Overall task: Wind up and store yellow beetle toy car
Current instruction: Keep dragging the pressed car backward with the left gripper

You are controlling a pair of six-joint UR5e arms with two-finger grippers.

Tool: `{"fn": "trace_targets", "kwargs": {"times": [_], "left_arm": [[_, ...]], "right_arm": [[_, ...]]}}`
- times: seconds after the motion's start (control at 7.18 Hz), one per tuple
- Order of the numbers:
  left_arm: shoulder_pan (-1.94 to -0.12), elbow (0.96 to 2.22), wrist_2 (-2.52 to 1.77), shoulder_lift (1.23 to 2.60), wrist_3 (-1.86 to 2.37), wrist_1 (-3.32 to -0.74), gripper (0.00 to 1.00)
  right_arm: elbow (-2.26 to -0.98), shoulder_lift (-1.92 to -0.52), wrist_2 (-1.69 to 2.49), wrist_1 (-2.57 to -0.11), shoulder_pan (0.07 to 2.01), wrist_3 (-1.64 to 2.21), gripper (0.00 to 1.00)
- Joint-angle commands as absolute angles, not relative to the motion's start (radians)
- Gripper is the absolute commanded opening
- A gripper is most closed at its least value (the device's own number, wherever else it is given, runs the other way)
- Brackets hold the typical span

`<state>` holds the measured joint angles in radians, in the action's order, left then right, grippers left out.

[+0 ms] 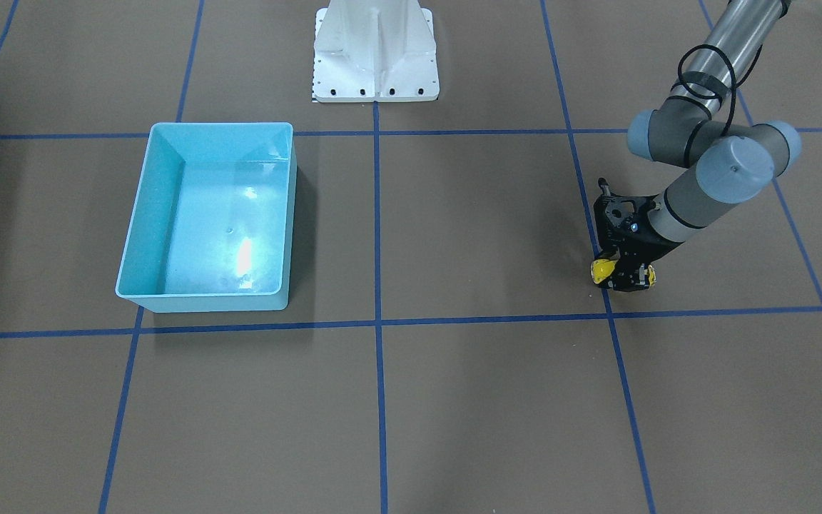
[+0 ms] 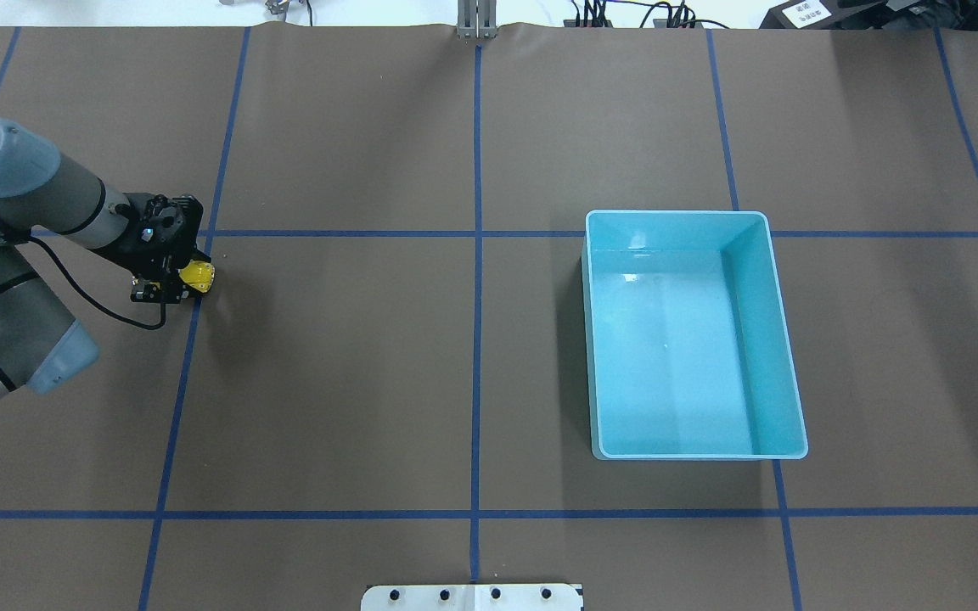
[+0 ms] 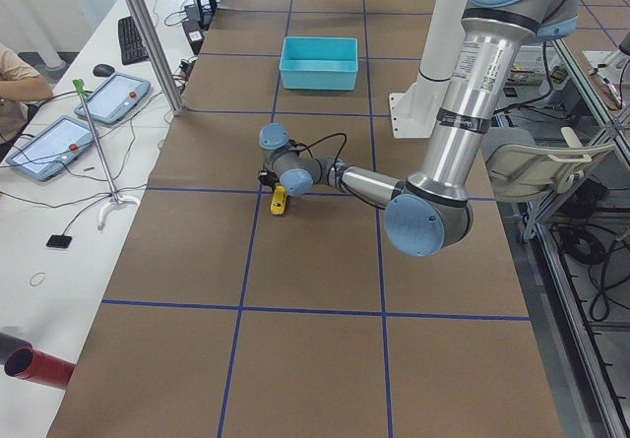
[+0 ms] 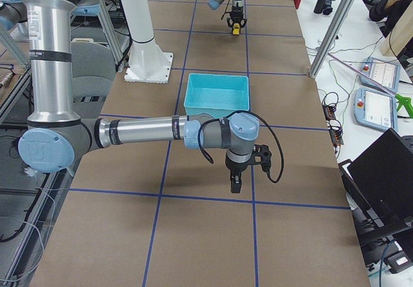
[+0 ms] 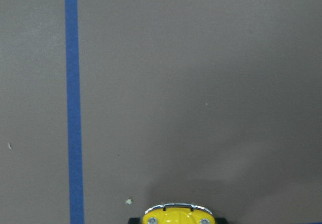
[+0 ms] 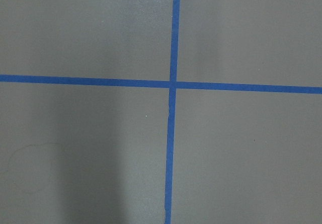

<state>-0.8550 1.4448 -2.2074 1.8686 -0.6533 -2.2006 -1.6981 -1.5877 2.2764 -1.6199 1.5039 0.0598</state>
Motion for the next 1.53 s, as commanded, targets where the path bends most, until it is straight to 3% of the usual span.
{"fn": "trace_targets", "kwargs": {"times": [0.0, 1.39], "left_arm": [[-0.862, 1.445, -2.224, 1.847, -0.658, -2.220, 0.00], [-0.882, 1.445, -2.249, 1.784, -0.678, -2.266, 0.00]], "right_arm": [[-1.697, -1.588, 2.276, -1.620, 1.500, 0.060, 1.00], [-1.695, -1.588, 2.276, -1.621, 1.486, 0.060, 1.00]]}}
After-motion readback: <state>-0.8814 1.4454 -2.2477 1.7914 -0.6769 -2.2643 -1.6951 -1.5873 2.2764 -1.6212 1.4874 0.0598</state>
